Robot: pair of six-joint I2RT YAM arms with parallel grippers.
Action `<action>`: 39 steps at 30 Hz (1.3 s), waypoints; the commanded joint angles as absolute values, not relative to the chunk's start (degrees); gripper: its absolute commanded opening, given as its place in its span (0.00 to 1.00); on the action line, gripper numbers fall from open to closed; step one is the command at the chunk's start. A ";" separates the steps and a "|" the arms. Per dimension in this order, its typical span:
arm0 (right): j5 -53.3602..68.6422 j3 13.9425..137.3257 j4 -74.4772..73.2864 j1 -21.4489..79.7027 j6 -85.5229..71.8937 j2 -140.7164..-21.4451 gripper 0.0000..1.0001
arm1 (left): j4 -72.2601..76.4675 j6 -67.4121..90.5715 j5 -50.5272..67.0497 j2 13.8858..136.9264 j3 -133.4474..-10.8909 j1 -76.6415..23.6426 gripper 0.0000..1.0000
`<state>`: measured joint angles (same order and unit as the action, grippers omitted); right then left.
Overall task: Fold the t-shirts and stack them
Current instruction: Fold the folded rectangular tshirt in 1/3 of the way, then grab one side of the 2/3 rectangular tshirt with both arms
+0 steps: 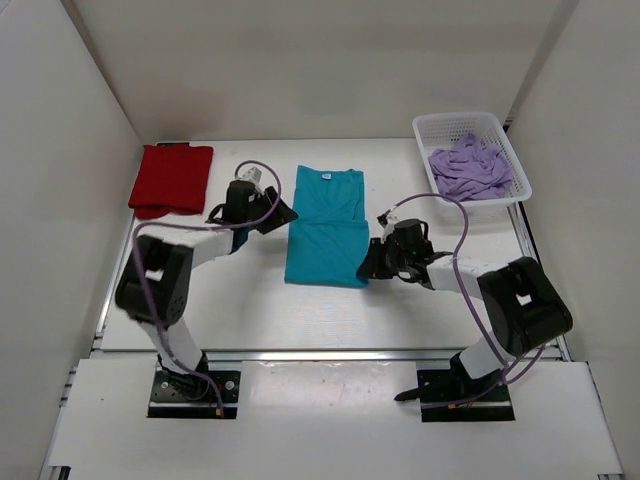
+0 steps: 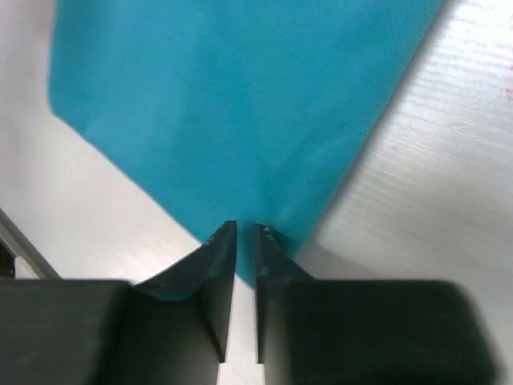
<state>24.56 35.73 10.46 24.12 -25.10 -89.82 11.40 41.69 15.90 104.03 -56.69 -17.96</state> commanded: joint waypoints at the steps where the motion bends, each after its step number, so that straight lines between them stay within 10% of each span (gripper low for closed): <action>1: 24.88 35.86 10.90 24.08 -25.57 -83.59 0.15 | 8.28 36.84 8.99 89.42 -51.25 -20.47 0.59; 18: 21.71 27.51 10.54 23.03 -28.29 -81.91 0.46 | 2.90 34.37 -0.79 84.37 -31.02 -30.58 0.61; 33: 24.96 25.76 13.99 22.85 -30.50 -83.07 0.00 | 3.70 37.00 -2.63 84.65 -29.63 -34.18 0.00; 39: 20.41 17.60 7.58 29.77 -33.21 -70.17 0.00 | 0.19 41.03 -2.98 72.72 -19.27 -40.06 0.00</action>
<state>23.70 21.69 11.92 25.91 -31.79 -77.12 7.55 38.74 -1.63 77.82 -24.47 -36.60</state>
